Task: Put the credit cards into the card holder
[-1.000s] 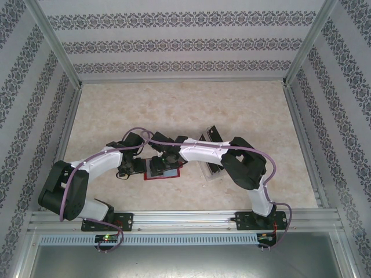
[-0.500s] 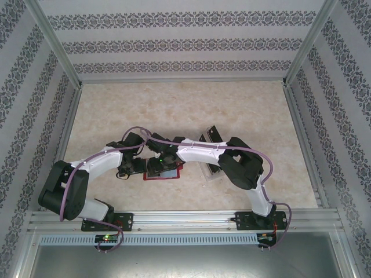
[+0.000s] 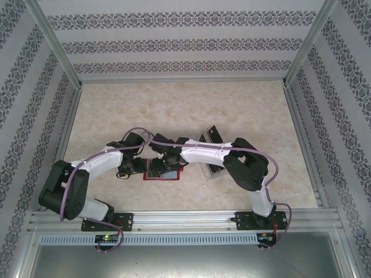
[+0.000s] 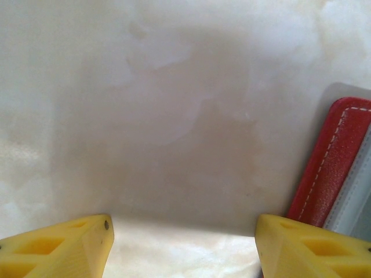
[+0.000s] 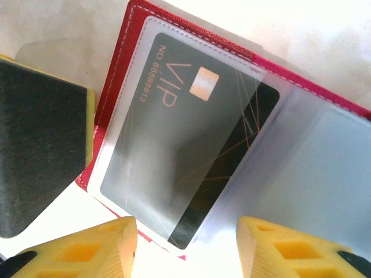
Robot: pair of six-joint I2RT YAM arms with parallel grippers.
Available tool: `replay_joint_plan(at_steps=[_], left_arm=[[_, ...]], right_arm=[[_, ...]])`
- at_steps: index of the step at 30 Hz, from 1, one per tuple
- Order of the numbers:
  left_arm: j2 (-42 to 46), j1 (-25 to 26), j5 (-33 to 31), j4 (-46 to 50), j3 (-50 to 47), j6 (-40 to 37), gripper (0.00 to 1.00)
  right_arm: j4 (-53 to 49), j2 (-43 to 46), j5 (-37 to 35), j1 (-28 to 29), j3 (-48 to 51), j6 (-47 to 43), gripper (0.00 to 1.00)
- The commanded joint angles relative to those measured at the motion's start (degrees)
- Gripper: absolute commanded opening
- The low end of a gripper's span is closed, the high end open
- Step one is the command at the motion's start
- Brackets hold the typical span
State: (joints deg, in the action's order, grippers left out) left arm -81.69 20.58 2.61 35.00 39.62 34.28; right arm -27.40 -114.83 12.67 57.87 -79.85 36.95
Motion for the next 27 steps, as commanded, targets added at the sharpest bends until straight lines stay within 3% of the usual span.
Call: replay_joint_plan(at_steps=[1,27], left_arm=[[-1.10,0.97,2.55,-3.05,-0.27,0.39,0.68],[-1.06,0.13,2.97,-5.52,-3.57,1.74,0.68]], right_arm=[[1.49,2.15,-0.17,-0.45,0.80,0.14,0.50],[7.57,-1.42,4.79,-2.68,2.45,1.55,0.49]])
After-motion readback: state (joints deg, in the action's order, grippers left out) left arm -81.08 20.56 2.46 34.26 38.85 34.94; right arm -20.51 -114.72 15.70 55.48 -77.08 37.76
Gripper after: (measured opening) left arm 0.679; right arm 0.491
